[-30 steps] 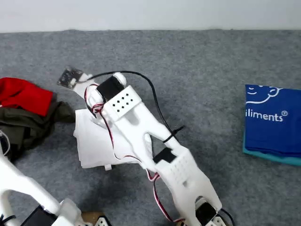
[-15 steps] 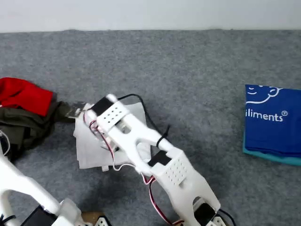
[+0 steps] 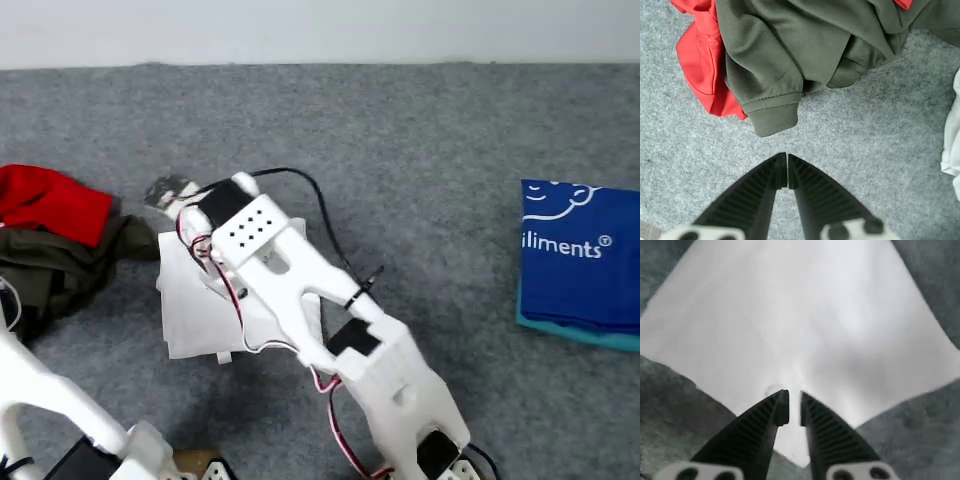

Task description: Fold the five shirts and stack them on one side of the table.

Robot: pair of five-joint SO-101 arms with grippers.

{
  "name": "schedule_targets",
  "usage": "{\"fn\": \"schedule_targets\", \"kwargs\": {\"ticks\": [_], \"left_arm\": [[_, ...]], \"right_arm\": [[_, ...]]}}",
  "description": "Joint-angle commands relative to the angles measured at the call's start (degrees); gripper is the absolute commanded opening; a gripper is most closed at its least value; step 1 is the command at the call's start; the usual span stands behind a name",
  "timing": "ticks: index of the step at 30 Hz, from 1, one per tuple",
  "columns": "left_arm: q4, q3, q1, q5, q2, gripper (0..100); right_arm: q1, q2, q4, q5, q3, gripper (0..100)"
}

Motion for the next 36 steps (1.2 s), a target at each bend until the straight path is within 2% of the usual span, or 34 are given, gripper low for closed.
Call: {"fn": "schedule_targets", "kwargs": {"ticks": [1, 4, 11, 21, 27, 29, 34, 36], "left_arm": [[-0.44, -0.22, 0.44, 0.18, -1.93, 2], [-0.44, -0.22, 0.44, 0.18, -1.76, 2], [-0.44, -0.22, 0.44, 0.18, -1.58, 2], [-0.44, -0.04, 0.44, 0.35, -1.49, 2], [-2.55, 4.09, 0.44, 0.44, -1.93, 2], [-2.55, 4.7, 0.44, 0.44, -1.93, 2], [-2.55, 4.35, 0.44, 0.44, -1.93, 2], [-2.55, 4.35, 0.44, 0.26, -1.93, 2]], "right_arm": [[1.98, -8.57, 2.51, -5.8, 5.36, 18.6], [4.09, -10.33, 2.42, -8.62, 8.53, 24.9], [7.87, -6.64, 2.33, -11.69, 12.66, 25.5], [5.85, 7.87, 1.71, -11.87, 12.48, 25.4], [6.11, 13.41, 1.36, -14.68, 10.46, 25.1], [6.11, 14.02, 1.89, -14.42, 9.05, 21.1], [6.2, 14.02, 2.07, -6.51, 7.74, 0.2], [6.73, 14.02, 2.42, -5.45, 8.0, 2.0]]}}
